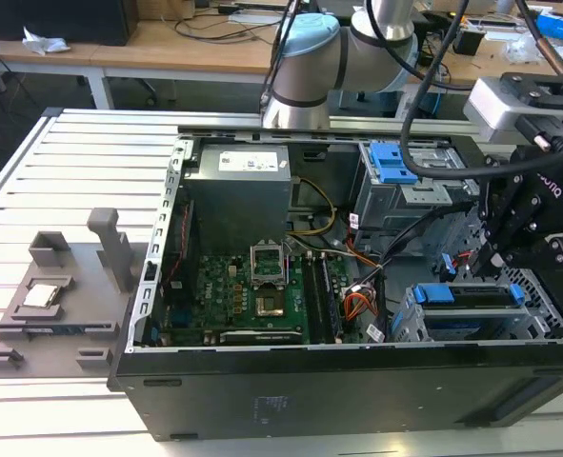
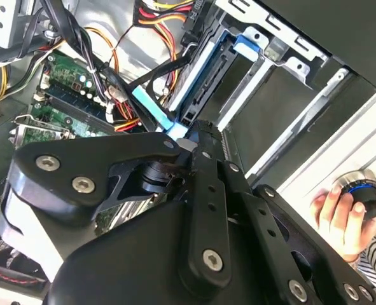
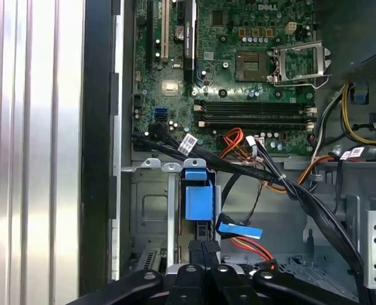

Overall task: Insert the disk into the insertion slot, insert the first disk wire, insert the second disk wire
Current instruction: 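Insert the disk into the insertion slot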

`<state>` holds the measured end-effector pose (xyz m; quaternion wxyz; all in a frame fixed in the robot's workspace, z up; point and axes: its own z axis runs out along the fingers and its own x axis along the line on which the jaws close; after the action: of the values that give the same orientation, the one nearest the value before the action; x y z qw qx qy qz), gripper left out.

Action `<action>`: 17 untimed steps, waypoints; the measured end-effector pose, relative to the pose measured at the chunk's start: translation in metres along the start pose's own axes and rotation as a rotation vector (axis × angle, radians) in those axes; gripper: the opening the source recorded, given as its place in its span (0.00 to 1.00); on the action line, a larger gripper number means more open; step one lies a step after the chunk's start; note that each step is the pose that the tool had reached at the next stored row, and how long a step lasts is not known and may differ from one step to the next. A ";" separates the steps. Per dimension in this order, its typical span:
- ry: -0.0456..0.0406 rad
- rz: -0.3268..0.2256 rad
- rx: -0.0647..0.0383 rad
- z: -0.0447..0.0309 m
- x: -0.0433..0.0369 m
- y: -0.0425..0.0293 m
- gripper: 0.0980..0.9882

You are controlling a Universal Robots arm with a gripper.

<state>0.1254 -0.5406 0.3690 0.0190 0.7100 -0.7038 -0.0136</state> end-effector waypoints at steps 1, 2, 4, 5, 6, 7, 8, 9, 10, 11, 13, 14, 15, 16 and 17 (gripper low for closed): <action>-0.0001 0.000 0.000 0.0015 -0.0001 -0.0005 0.01; 0.0000 0.000 -0.001 0.0044 -0.0002 -0.0018 0.01; 0.0000 0.000 -0.002 0.0100 -0.0003 -0.0036 0.01; 0.0000 0.000 -0.002 0.0123 -0.0003 -0.0046 0.01; -0.0001 0.000 -0.003 0.0146 -0.0004 -0.0052 0.01; -0.0001 0.000 -0.003 0.0155 -0.0004 -0.0057 0.01; 0.0001 0.000 -0.003 0.0158 -0.0004 -0.0067 0.01; 0.0003 0.000 -0.003 0.0161 -0.0004 -0.0094 0.01; 0.0002 0.000 -0.003 0.0163 -0.0006 -0.0118 0.01; 0.0004 0.000 -0.003 0.0163 -0.0007 -0.0149 0.01; 0.0005 0.000 -0.004 0.0163 -0.0010 -0.0167 0.01; 0.0005 0.000 -0.004 0.0163 -0.0010 -0.0167 0.01; 0.0006 0.000 -0.004 0.0162 -0.0009 -0.0168 0.01; 0.0005 0.000 -0.003 0.0163 -0.0009 -0.0169 0.01; 0.0005 0.000 -0.004 0.0163 -0.0009 -0.0170 0.01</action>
<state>0.1416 -0.5397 0.3520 0.0204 0.7101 -0.7036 -0.0147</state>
